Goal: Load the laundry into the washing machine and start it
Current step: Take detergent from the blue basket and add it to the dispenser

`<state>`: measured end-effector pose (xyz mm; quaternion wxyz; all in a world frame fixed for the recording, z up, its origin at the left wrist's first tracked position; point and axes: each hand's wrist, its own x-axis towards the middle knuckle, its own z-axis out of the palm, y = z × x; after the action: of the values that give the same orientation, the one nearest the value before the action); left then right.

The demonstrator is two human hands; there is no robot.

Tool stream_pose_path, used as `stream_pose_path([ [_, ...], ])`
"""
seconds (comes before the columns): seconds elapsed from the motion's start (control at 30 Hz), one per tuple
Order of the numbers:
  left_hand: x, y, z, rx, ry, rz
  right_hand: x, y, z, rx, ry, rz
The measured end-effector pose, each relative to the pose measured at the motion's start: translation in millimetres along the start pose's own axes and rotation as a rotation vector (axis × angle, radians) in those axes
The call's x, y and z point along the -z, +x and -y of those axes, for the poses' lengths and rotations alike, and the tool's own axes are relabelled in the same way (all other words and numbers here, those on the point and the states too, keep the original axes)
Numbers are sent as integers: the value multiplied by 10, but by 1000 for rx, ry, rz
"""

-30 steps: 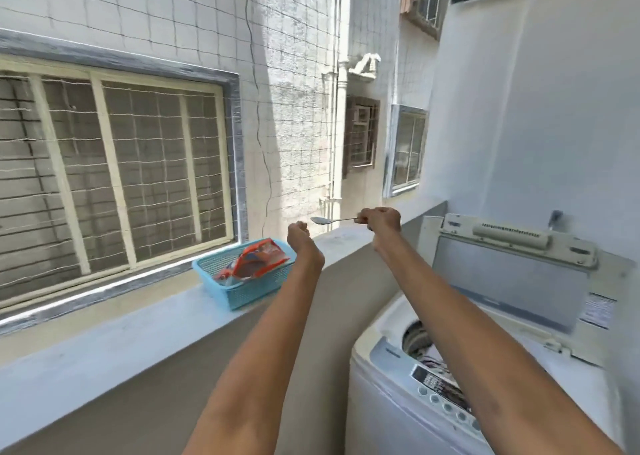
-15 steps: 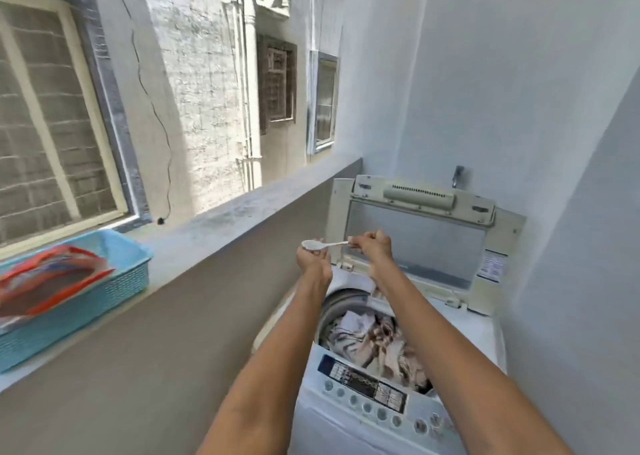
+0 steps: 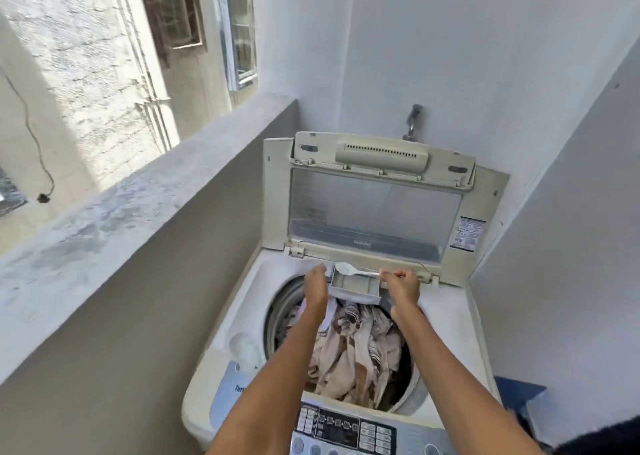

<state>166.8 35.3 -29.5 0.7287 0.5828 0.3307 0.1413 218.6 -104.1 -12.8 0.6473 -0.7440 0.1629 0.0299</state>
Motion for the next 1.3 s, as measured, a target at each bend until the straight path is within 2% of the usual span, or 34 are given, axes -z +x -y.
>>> stream_pose_path([
  [0.1, 71, 179, 257, -288, 637, 179, -24, 168, -158, -30, -46, -115],
  [0.2, 110, 343, 512, -465, 997, 371, -57, 239, -259, -3, -159, -196],
  [0.27, 127, 437, 661, -529, 1141, 457, -88, 238, -310, 31, -217, -230],
  [0.47, 191, 585, 813, -549, 1266, 575, -249, 241, -425, 247, -403, -283],
  [0.67, 218, 640, 787, -550, 1289, 614, -335, 278, -501, 752, -854, -195],
  [0.8, 172, 612, 762, -526, 1257, 602, -325, 283, -464, 899, -963, -229],
  [0.9, 182, 567, 719, -487, 1172, 563, -304, 266, -463, 780, -792, -313],
  [1.07, 250, 522, 642, -366, 1013, 416, -246, 131, -353, 234, -287, -375],
  [1.23, 357, 317, 342, -342, 835, 226, -257, -5, -268, 37, 87, -179],
  [1.3, 448, 147, 205, -346, 723, 102, -264, -87, -192, 11, 172, -80],
])
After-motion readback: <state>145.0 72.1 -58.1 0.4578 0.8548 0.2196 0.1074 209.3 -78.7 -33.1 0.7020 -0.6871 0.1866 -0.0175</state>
